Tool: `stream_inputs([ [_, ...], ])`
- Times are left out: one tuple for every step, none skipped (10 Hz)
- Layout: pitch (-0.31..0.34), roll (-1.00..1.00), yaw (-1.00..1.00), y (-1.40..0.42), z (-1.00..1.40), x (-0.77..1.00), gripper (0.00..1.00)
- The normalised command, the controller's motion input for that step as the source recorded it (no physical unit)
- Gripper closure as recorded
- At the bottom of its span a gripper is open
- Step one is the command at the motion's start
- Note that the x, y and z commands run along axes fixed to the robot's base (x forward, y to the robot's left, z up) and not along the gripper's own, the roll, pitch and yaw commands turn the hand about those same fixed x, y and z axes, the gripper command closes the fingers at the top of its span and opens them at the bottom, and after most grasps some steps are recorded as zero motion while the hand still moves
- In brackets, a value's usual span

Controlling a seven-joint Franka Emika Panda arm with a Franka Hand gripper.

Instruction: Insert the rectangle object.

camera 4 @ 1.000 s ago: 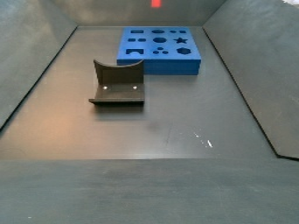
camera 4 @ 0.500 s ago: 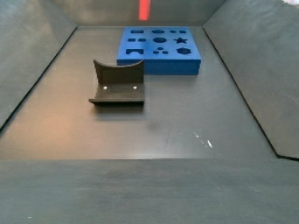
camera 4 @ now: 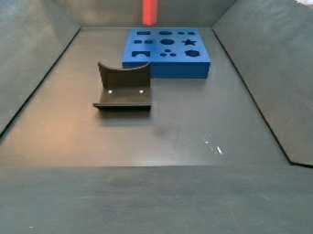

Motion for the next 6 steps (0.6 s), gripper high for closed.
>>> stream_inputs([
  [-0.023,0.06,-0.94,0.00,-0.20,0.17,1.00],
  [-0.034,0.08,-1.00,0.00,-0.26,0.09,1.00],
  [-0.036,0.08,-1.00,0.00,-0.26,0.04,1.00],
  [-0.031,0.08,-1.00,0.00,-0.26,0.02,1.00],
  [-0.027,0.09,-1.00,0.00,-0.27,0.01,1.00],
  [-0.027,0.09,-1.00,0.00,-0.27,0.01,1.00],
])
